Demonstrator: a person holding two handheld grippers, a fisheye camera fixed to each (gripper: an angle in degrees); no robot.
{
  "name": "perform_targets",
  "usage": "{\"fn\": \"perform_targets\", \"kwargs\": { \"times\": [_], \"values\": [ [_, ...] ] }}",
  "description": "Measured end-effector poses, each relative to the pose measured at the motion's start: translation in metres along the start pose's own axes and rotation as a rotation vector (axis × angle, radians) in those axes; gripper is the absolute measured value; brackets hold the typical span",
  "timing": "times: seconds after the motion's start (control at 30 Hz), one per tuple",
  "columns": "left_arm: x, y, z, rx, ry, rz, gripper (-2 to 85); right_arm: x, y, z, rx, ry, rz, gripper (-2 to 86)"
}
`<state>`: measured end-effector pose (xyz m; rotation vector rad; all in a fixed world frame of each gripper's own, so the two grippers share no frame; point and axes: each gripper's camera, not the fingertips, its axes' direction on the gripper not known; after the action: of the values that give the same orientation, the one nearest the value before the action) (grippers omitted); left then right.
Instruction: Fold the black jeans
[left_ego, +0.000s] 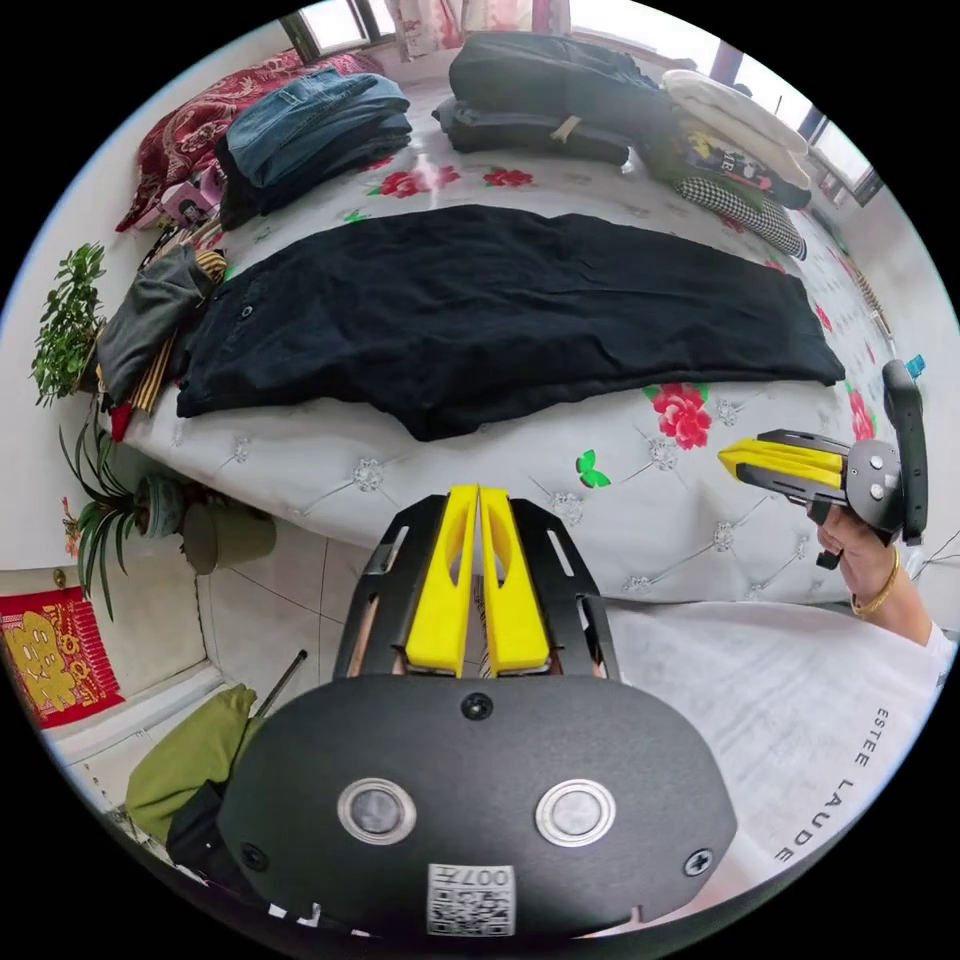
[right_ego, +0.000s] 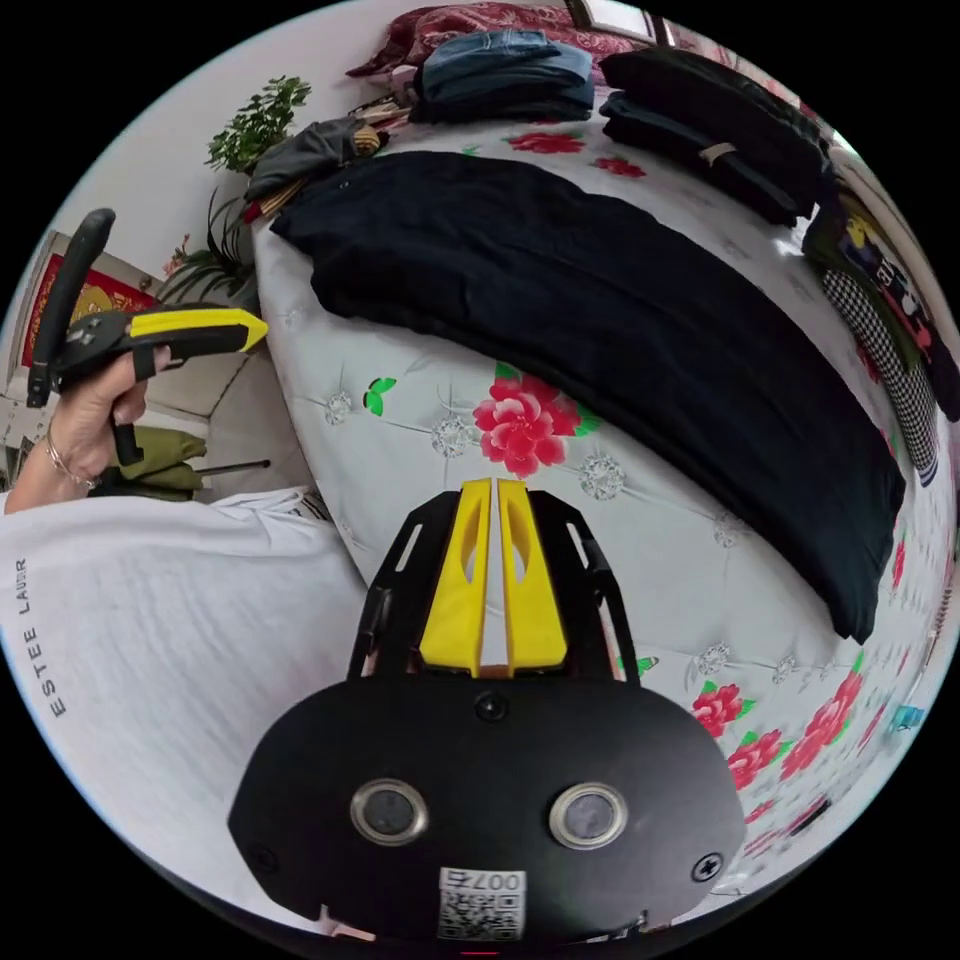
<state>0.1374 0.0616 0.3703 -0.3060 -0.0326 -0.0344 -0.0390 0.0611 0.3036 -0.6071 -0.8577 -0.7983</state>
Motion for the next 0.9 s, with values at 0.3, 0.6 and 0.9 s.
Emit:
{"fn": "perform_targets", "kwargs": {
  "times": [0.3,0.6,0.9],
  "values": [
    [-0.055,-0.029,0.034,-0.046,0.035,0.0,-1.0,0.018,-0.023,0.03,-0.072,-0.016,0.052,0.9],
    [-0.107,-0.051,0.054,-0.048,0.098,0.036,-1.0,0.031,-0.041,0.032,-0.055,-0.114,0.231,3.5],
    [-0.145,-0.047,0.056,-0.027,0.118,0.052,-0.9,0.0,-0.087,0.026,0.291,-0.488,0.245,6.4]
  ]
}}
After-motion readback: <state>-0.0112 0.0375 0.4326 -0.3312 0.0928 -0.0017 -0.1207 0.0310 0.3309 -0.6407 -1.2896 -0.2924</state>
